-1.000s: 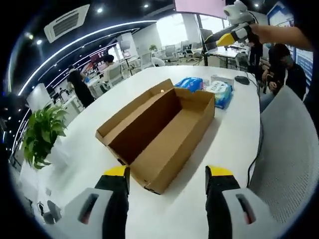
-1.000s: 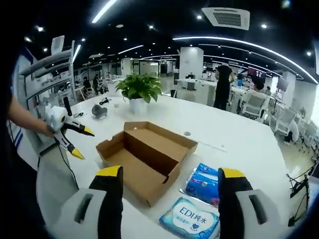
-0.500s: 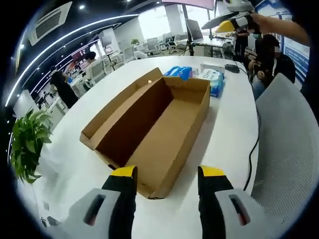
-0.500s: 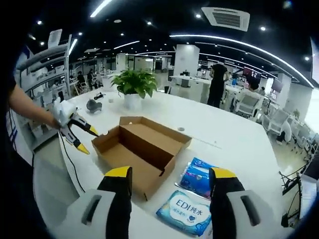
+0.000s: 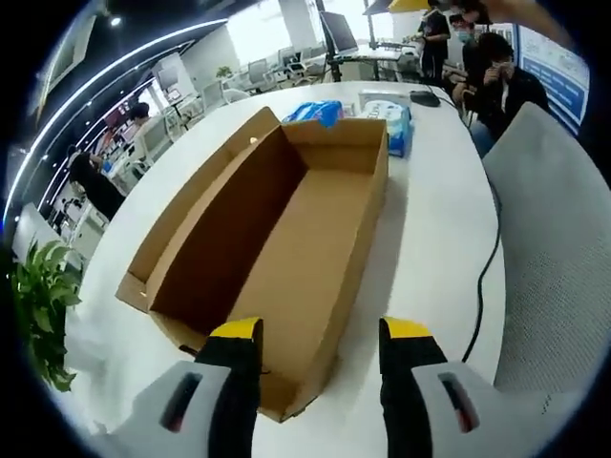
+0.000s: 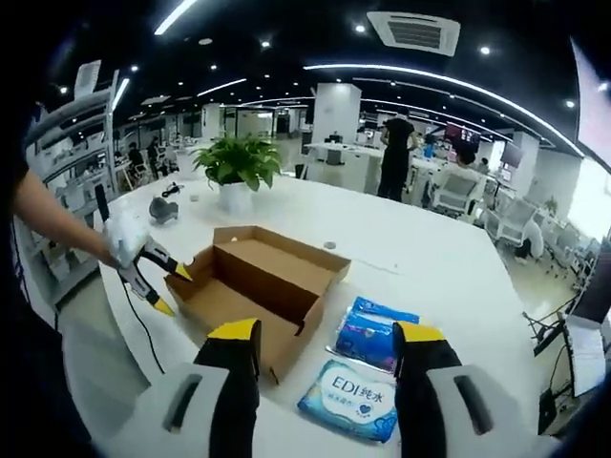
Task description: Operate the shoe box by opening the lid, removing the specified soft item, and placing it in the target area until the item is outside and the box remains undamaged.
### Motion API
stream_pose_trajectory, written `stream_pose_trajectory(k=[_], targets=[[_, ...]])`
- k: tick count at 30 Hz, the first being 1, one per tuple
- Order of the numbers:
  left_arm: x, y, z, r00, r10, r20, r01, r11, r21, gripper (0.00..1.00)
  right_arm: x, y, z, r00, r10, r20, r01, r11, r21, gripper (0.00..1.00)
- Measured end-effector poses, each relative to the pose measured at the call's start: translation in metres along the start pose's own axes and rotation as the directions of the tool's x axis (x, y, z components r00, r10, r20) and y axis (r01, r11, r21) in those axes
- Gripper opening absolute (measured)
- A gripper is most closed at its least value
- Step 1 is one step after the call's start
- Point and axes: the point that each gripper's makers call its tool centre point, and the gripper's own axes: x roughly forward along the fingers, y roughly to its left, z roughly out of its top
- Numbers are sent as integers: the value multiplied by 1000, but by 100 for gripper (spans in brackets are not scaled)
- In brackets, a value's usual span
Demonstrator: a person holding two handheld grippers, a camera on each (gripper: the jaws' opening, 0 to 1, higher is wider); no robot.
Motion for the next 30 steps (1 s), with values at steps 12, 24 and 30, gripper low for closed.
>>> stream_pose_trajectory(k=[12, 24, 30], targets=[[20, -1, -8, 998, -34, -50, 35, 999, 30, 44, 7, 19, 45, 999, -4, 34, 11, 974, -225, 45], [32, 0, -14, 996, -59, -67, 61, 997, 35, 38, 17, 23, 77, 994, -5, 114, 9, 999, -34, 54], [37, -1, -16, 995, -65, -82, 67, 997, 33, 37, 21, 27, 77, 994, -1, 111, 12, 995, -103, 57]])
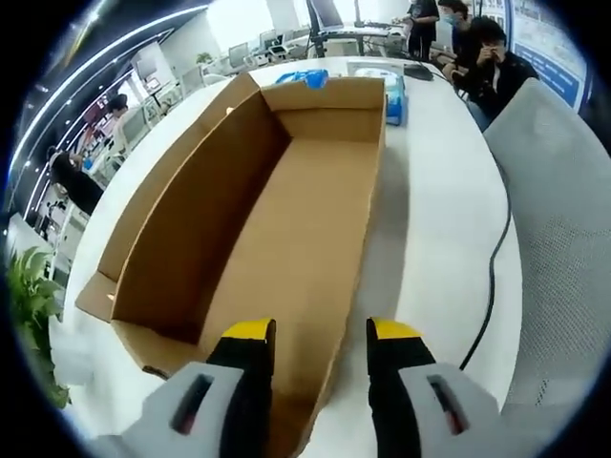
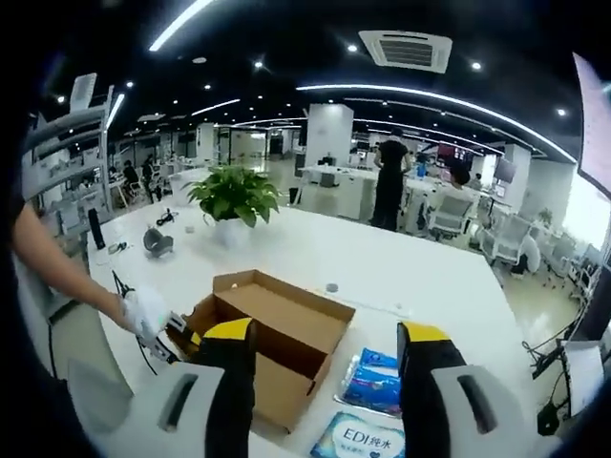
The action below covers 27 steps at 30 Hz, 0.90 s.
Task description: Operate the shoe box by opening the lid, removing the specified soft item, and placing it in the target area until the item is outside and the box remains undamaged.
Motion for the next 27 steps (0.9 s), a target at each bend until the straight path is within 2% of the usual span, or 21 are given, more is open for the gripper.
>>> stream_pose_trajectory(k=[1, 2, 3, 4, 7, 10, 11, 12, 14, 18, 22, 25, 27], targets=[[1, 0, 0, 1000, 0, -2, 0, 1000, 0, 37, 1, 0, -3, 1000, 3, -14, -3, 1000, -25, 55], [2, 0, -1, 1000, 0, -4, 0, 1000, 1, 37, 2, -3, -10, 999, -2, -49, -3, 995, -100, 53], [3, -1, -1, 1000, -1, -6, 1, 1000, 0, 36, 2, -6, -15, 997, -18, -71, 8, 990, -142, 50], [4, -2, -1, 1000, -4, -8, 4, 1000, 0, 36, 2, -7, -17, 997, -31, -77, 19, 988, -151, 48], [6, -4, -2, 1000, -10, -18, 10, 1000, 2, 36, 2, -3, -20, 998, -3, -61, -1, 998, -70, 49], [7, -5, -2, 1000, -7, -12, 7, 1000, -5, 35, 3, -7, -25, 997, -19, -78, 15, 998, -59, 49], [8, -6, -2, 1000, -11, -8, 11, 1000, -3, 35, 3, -9, -26, 996, -35, -80, 33, 999, -32, 49], [8, -7, -3, 1000, -16, -15, 16, 1000, 3, 35, 4, -11, -26, 995, -43, -85, 47, 998, 39, 49], [9, -7, -3, 1000, -15, -22, 15, 1000, 8, 35, 4, -13, -21, 997, -35, -70, 42, 994, 100, 50], [10, -6, -3, 1000, -19, -19, 19, 1000, 4, 34, 5, -13, -14, 997, -39, -63, 41, 998, 36, 50], [14, -7, -10, 998, -38, -48, 38, 999, -1, 23, 11, -5, -13, 997, -7, -82, 4, 999, -36, 48], [18, -9, -13, 997, -41, -64, 41, 999, -5, 21, 18, -1, -11, 996, -3, -94, -3, 998, -56, 45], [18, -10, -12, 997, -48, -56, 48, 999, -3, 19, 23, 0, -7, 996, 1, -90, -4, 999, -34, 45]])
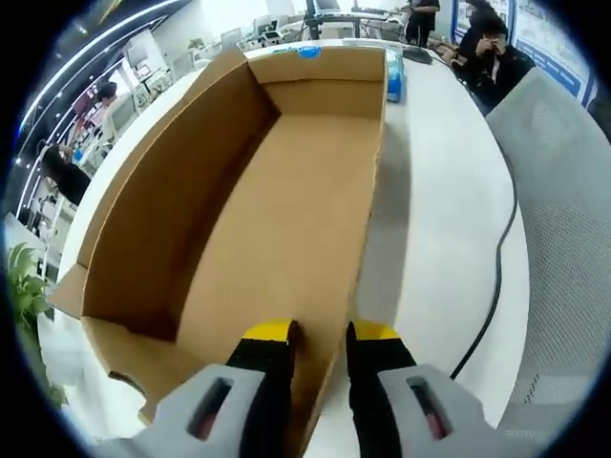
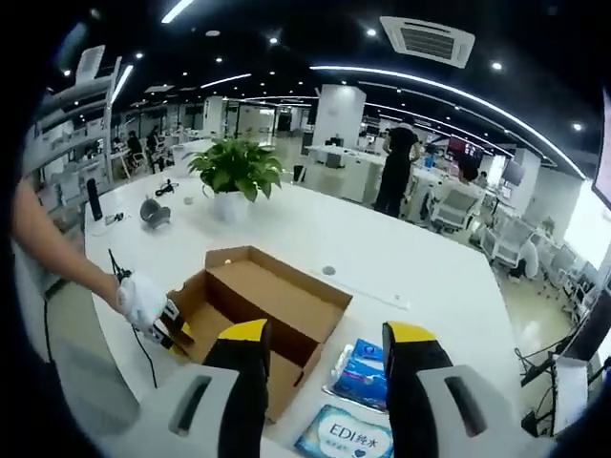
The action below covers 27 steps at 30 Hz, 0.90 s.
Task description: Operate the shoe box by opening the lid, removing the specified soft item, and placing it in the target area until the item is outside and the box remains undamaged.
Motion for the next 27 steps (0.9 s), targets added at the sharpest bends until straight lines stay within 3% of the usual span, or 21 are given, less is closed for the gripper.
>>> stream_pose_trajectory(k=[2, 5, 8, 12, 18, 25, 27], targets=[[0, 0, 0, 1000, 1, 0, -1, 1000, -3, 18, 7, -3, 4, 1000, 4, 8, -5, 998, 68, 46], [0, -2, 0, 1000, -7, 4, 7, 1000, 20, 16, 14, 8, 19, 996, 58, 64, -71, 974, 215, 52], [-1, -5, 1, 1000, -17, -10, 18, 999, 41, 13, 20, 4, 23, 997, 43, 69, -59, 965, 255, 53], [-3, -8, 2, 1000, -30, -7, 30, 999, 13, 12, 37, -5, 21, 997, 53, 58, -69, 947, 314, 53], [-4, -16, 1, 995, -96, 11, 97, 995, -31, 7, 54, -3, 24, 997, 78, 23, -81, 962, 262, 47], [-2, -19, -1, 995, -97, 14, 97, 995, -8, 4, 69, -1, 18, 996, 83, -18, -77, 972, 222, 44], [-1, -18, -1, 994, -105, 11, 105, 994, -36, 5, 70, -4, 15, 997, 73, -26, -65, 972, 225, 44]])
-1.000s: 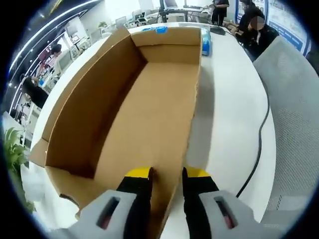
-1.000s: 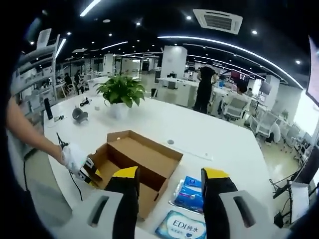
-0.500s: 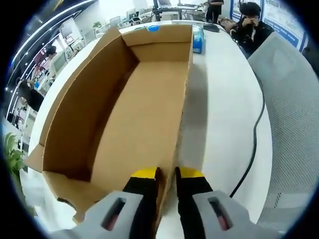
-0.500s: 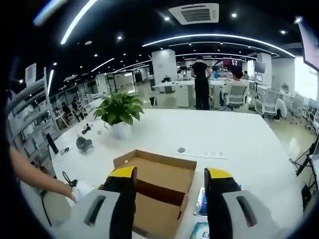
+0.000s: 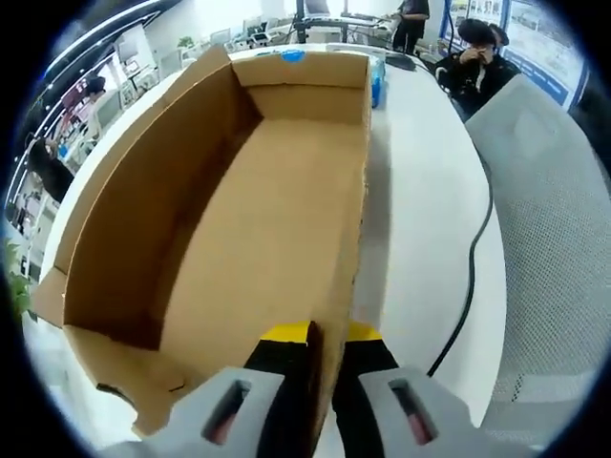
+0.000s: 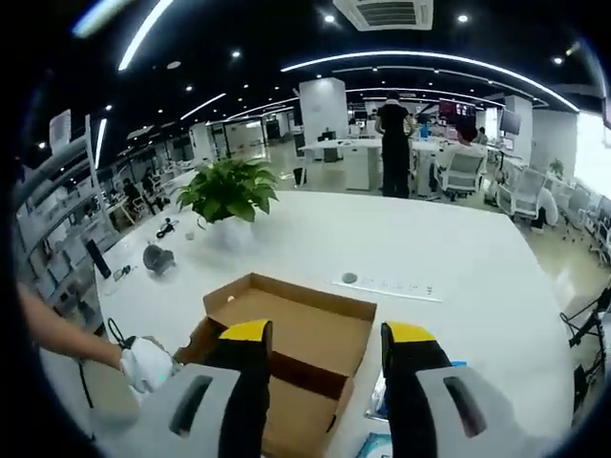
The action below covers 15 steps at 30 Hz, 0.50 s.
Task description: Operate the shoe box by opening the lid, removing the specified soft item, and placing it in the target area until the item is outside and the box remains undamaged.
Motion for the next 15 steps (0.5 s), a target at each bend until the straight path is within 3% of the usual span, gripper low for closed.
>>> stream_pose_trajectory(k=[2, 4, 5, 8, 10, 12, 15], targets=[[0, -1, 0, 1000, -1, -6, 1, 1000, 1, 5, 6, -6, 1, 1000, -14, -4, 14, 1000, 19, 45], [0, -2, 1, 1000, 3, 16, -5, 994, 108, 5, 8, -5, 3, 1000, -18, 9, 18, 999, 49, 48], [0, -2, 0, 1000, 4, 26, -7, 992, 125, 4, 8, -5, 3, 1000, -19, 10, 19, 998, 55, 51], [0, -3, -1, 1000, 11, 25, -14, 992, 123, 4, 10, -2, 3, 1000, -21, 11, 20, 998, 60, 54], [0, -3, -1, 999, 16, 36, -21, 990, 138, 4, 13, -4, 1, 1000, -23, -3, 23, 998, 62, 52], [0, -3, -1, 999, 26, 43, -34, 984, 177, 4, 17, -9, -3, 999, -37, -25, 38, 997, 64, 45], [0, -1, 0, 999, 24, 44, -31, 985, 171, 4, 22, -16, -4, 998, -45, -37, 48, 994, 99, 34]])
